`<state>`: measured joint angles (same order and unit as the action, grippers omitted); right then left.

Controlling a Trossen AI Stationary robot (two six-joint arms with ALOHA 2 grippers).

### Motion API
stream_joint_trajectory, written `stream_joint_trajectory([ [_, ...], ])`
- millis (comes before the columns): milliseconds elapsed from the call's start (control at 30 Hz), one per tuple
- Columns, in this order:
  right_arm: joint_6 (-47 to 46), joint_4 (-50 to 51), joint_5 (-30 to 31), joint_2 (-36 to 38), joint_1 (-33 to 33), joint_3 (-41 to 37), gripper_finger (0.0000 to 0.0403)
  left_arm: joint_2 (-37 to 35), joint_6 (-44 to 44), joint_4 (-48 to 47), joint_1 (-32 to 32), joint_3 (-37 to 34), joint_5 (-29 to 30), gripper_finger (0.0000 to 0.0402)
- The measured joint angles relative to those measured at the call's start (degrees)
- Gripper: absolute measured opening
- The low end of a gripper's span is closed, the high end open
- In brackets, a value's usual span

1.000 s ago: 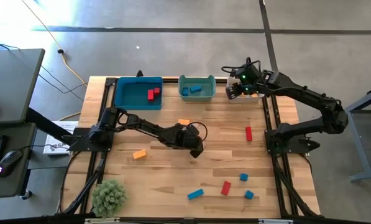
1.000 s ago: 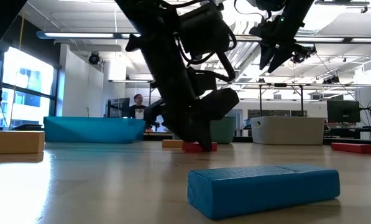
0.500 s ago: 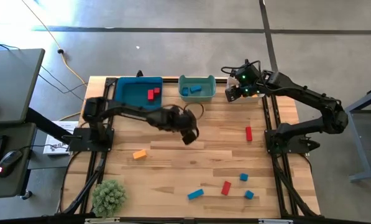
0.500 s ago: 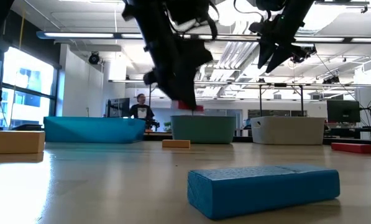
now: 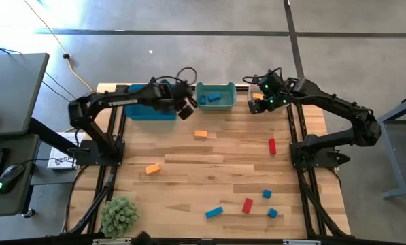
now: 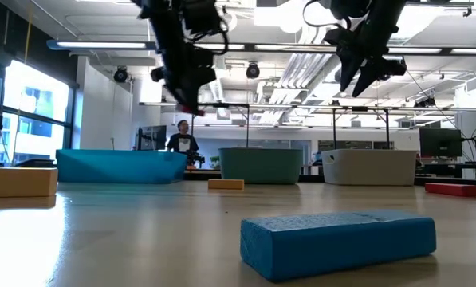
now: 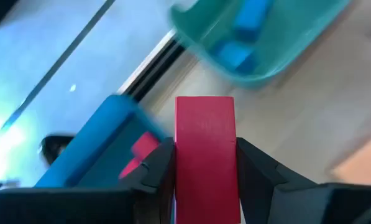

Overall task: Sort & place blocks by color
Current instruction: Put the red block into the blue bin

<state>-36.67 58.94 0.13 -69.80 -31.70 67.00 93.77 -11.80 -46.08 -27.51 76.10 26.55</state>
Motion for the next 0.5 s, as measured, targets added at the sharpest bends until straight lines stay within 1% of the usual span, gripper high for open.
stream_joint_trajectory([
  [133, -2.25, 0.75, -1.14, 0.00, 0.00, 0.00, 0.0145, -2.66, 0.08, -0.33, -5.46, -4.31, -1.33, 0.0105],
  [233, -3.42, 0.81, -1.10, 0.00, 0.00, 0.00, 0.0145, -4.00, 0.06, -0.39, -9.58, -7.02, -4.16, 0.0105],
  [400, -4.45, 0.82, -1.45, 0.01, 0.00, 0.00, 0.0145, -4.03, -0.29, -0.13, -14.14, -10.68, -8.82, 0.0105],
  [500, -5.66, 0.81, -2.81, 0.00, 0.00, 0.00, 0.0145, -4.03, -0.99, -0.05, -16.25, -12.52, -10.25, 0.0106],
])
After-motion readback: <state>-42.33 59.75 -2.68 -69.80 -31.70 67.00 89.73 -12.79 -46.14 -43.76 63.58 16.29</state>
